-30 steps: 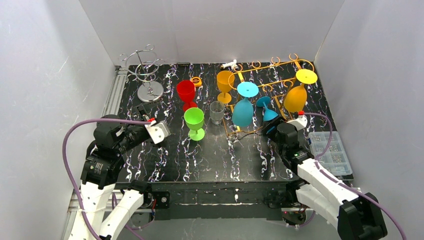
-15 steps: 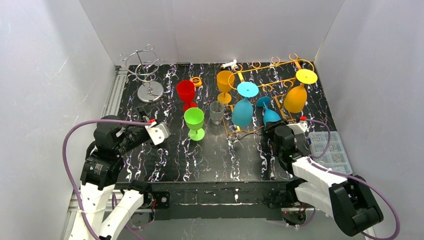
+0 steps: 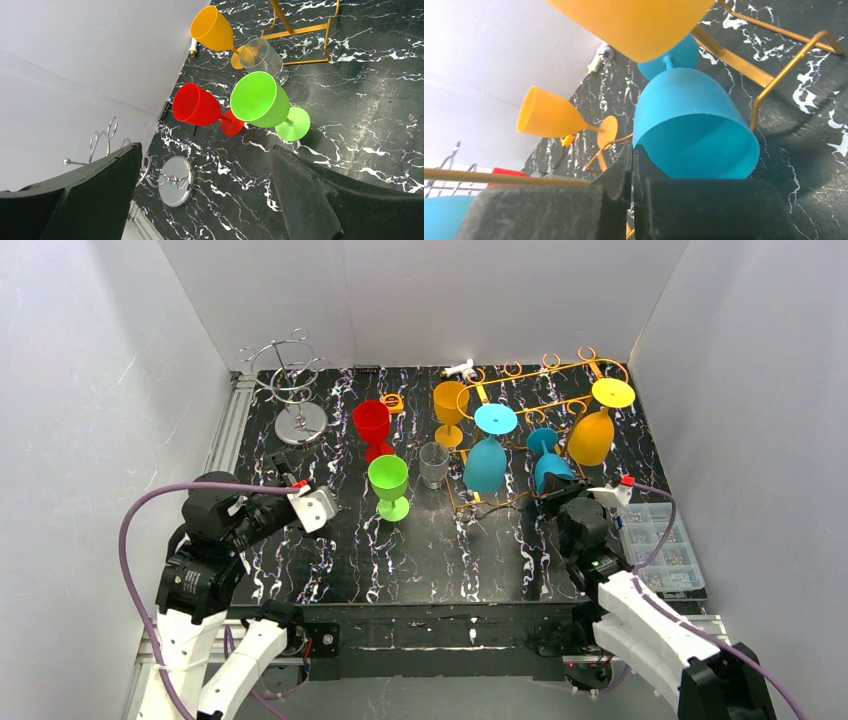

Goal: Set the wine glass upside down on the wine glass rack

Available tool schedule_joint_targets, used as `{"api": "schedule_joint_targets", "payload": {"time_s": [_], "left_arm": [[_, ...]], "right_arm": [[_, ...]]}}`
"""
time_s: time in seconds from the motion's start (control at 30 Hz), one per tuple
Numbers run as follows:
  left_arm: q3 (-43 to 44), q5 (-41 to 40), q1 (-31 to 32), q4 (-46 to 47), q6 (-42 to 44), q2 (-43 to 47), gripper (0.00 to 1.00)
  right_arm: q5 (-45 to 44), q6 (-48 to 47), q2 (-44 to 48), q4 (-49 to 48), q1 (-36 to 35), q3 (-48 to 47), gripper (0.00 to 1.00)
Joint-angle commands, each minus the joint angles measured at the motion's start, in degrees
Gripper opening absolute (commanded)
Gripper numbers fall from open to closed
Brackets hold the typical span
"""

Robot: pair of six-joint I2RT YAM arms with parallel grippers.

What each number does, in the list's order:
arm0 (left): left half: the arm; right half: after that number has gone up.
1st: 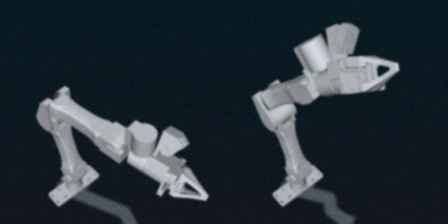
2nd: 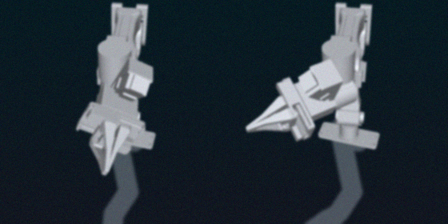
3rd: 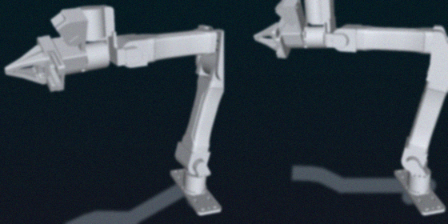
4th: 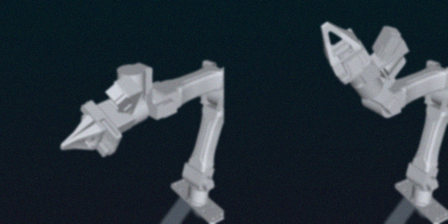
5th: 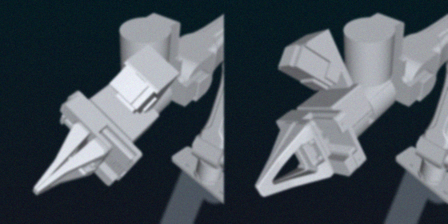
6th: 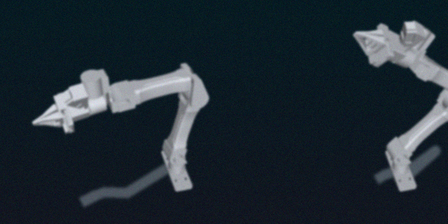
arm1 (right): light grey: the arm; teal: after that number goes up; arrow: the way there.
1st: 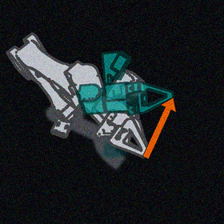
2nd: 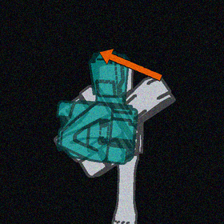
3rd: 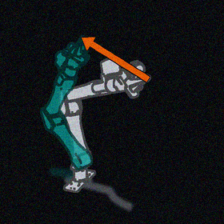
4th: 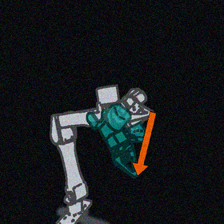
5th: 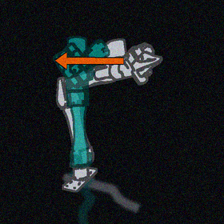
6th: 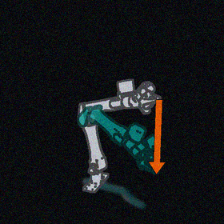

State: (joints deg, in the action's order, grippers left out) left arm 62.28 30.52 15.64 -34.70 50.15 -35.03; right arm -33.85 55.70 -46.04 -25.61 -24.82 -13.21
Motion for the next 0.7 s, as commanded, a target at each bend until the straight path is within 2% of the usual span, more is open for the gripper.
{"api": "schedule_joint_targets", "payload": {"time_s": [0.0,0.17,0.43,0.67], "left_arm": [[2.0,1.1,0.1,-0.9,0.1,0.3,0.98],[3.2,1.3,0.0,-1.3,-1.0,0.2,0.98],[5.0,4.4,0.1,-2.2,-5.9,-0.4,0.98],[6.0,8.6,0.1,-3.7,-13.8,-1.5,0.95]], "right_arm": [[0.5,-0.4,6.7,3.9,0.1,-0.1,0.01],[5.6,-1.3,15.9,13.8,0.0,-2.5,0.01],[12.0,-2.6,33.1,39.9,-0.1,-9.6,0.01],[15.5,-4.0,40.1,59.8,0.6,-20.6,0.01]]}}
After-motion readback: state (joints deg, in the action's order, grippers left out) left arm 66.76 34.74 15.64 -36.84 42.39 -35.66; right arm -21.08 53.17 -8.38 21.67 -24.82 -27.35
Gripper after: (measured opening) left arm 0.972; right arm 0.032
